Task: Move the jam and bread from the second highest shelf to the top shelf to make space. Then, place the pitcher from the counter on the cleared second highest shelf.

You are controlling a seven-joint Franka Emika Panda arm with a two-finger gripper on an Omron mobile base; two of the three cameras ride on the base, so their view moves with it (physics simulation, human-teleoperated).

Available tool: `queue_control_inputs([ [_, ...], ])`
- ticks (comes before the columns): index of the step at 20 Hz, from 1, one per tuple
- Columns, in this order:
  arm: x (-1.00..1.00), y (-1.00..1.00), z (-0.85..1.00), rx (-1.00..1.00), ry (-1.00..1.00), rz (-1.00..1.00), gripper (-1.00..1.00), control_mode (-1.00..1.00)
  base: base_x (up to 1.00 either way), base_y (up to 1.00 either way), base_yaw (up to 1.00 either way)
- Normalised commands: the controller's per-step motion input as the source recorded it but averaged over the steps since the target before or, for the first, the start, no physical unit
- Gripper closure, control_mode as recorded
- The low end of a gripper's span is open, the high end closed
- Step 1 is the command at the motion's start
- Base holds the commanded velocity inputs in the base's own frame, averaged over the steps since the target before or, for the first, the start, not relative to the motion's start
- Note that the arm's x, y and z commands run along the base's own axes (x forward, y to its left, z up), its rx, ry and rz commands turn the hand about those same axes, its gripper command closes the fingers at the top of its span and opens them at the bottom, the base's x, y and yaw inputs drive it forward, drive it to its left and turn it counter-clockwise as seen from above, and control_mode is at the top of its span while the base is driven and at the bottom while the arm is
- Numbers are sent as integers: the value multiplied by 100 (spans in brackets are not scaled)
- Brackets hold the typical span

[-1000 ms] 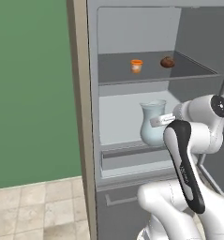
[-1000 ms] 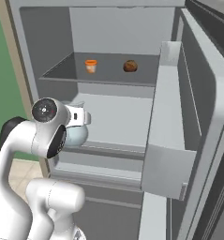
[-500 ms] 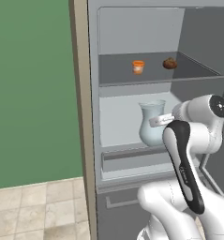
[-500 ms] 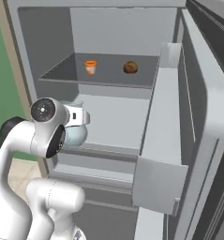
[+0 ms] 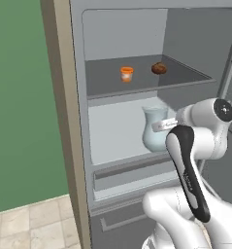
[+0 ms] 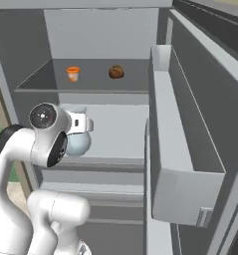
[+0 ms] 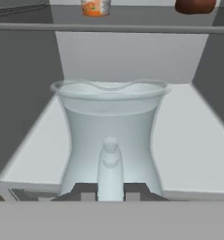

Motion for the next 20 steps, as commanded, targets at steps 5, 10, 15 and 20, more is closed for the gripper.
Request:
queue_control_inputs([
  [5,0,0,0,0,0,0,100,100,4,0,-33],
  [10,0,0,-23,-2,-1,-10,100,-100,0,0,-10],
  [15,1,0,-43,0,0,-1,100,-100,0,0,0],
  [20,9,0,-34,0,0,0,100,-100,0,0,0],
])
